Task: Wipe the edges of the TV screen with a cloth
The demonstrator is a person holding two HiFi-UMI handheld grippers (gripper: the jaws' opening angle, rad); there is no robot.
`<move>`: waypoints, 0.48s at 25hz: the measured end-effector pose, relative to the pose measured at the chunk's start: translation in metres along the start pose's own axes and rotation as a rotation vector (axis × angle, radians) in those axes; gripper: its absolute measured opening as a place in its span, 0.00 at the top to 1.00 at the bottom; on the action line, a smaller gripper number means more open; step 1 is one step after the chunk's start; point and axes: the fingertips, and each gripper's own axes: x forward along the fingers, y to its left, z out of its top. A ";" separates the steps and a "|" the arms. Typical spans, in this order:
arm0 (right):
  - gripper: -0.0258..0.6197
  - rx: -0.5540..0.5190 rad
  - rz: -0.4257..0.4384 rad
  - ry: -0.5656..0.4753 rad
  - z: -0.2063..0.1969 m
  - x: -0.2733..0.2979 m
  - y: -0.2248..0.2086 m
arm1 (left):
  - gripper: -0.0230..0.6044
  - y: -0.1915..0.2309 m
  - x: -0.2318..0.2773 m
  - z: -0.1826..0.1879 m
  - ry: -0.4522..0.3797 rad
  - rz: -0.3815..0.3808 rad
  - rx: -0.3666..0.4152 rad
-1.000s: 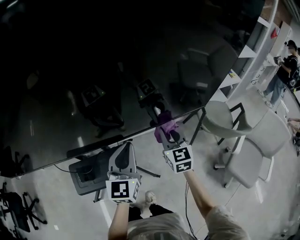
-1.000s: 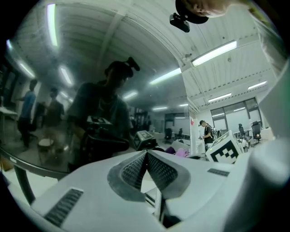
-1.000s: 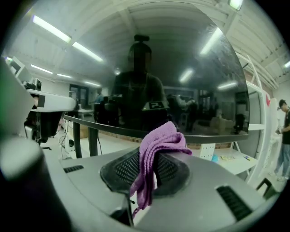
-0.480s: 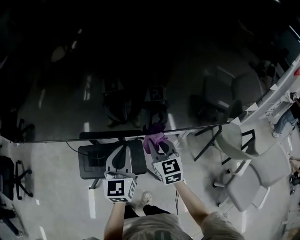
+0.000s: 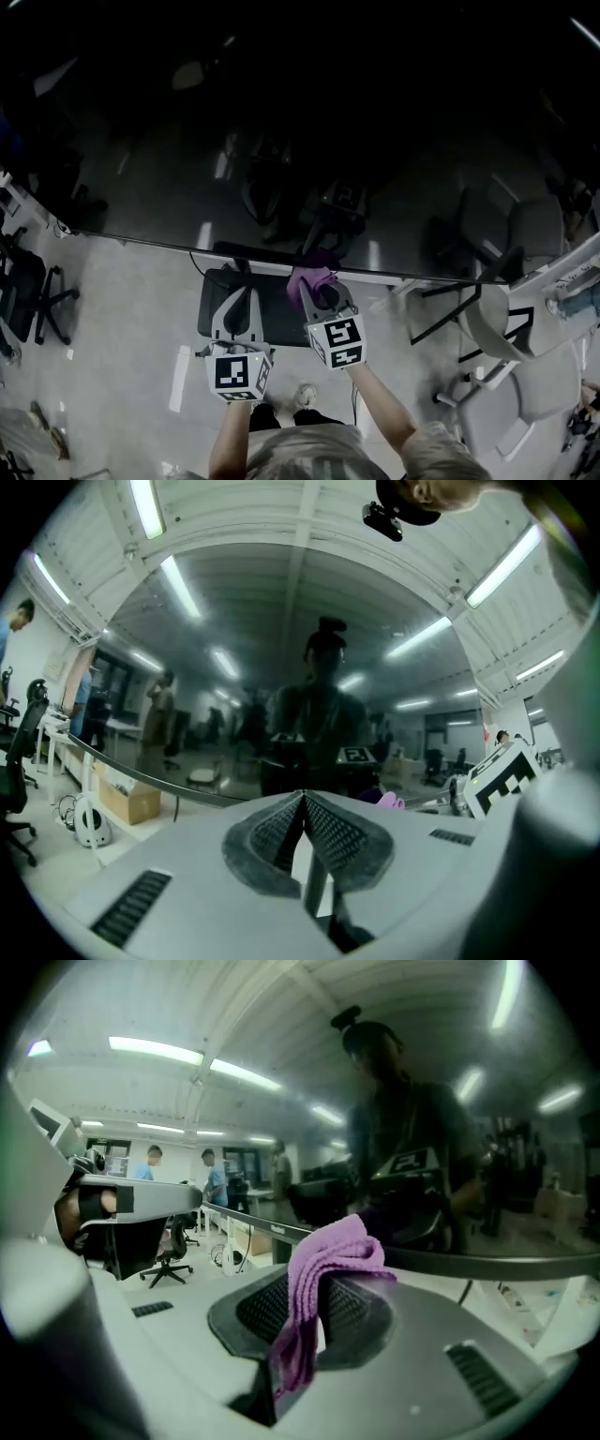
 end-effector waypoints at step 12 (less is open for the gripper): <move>0.86 -0.001 0.098 -0.020 0.025 0.091 0.116 | 0.94 0.142 -0.037 0.011 -0.002 0.130 0.003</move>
